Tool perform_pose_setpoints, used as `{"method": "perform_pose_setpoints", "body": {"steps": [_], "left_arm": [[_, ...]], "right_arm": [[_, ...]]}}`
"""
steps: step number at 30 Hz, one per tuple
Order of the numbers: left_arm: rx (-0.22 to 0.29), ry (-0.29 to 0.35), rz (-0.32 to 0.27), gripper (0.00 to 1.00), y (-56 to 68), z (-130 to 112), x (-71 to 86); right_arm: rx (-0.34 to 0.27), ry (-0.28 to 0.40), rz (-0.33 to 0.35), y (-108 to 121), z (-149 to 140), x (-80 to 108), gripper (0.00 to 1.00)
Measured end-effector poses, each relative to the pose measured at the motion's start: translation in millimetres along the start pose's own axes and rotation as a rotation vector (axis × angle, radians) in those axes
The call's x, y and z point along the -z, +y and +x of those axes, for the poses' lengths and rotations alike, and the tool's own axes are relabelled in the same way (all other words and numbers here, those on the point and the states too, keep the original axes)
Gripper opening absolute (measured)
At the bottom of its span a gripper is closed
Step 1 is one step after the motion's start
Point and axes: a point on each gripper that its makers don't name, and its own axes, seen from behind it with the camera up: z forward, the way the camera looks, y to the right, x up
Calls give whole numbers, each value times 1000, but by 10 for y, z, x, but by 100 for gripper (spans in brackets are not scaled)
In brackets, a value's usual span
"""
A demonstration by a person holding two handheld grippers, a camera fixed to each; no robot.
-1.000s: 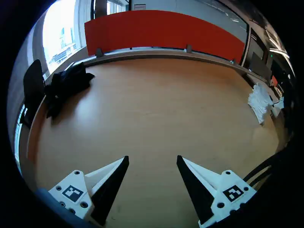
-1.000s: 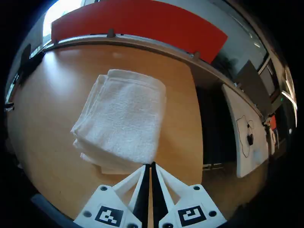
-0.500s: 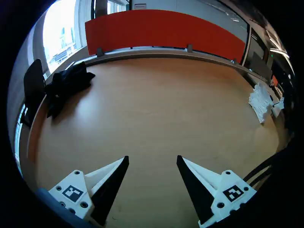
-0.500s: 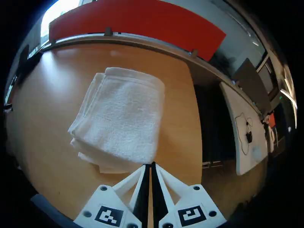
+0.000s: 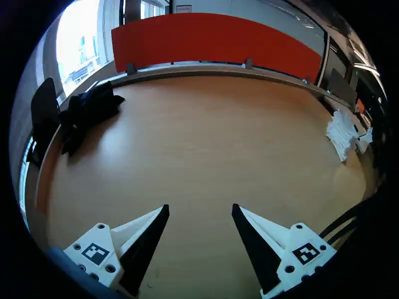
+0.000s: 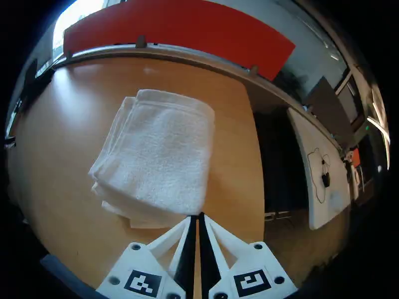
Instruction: Fold towel
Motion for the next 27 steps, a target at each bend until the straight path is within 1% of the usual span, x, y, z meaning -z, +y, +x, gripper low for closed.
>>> {"method": "perform_pose_setpoints", "body": {"steps": [8,10,12,14,16,17,20,22,27], "left_arm": [[-4,5,-3,93,10,20,10],[-5,6,-4,93,12,22,13],[-4,6,-4,93,13,22,15],[-2,6,-5,93,13,19,18],[-2,8,-5,93,11,21,22],[-2,8,-5,93,10,22,24],[-4,9,-5,93,9,24,23],[-3,10,-6,93,13,27,23],[-2,14,-8,93,14,45,27]], "right_arm": [[-5,6,-7,14,8,4,4],[-7,5,-13,27,1,11,7],[-8,4,-23,49,-8,19,25],[-10,1,-39,86,-23,28,46],[-12,0,-55,123,-35,36,65],[-13,0,-65,145,-42,40,73],[-21,4,-76,169,-46,44,91],[-30,13,-76,161,-33,47,100],[-49,39,-74,129,24,65,100]]}}
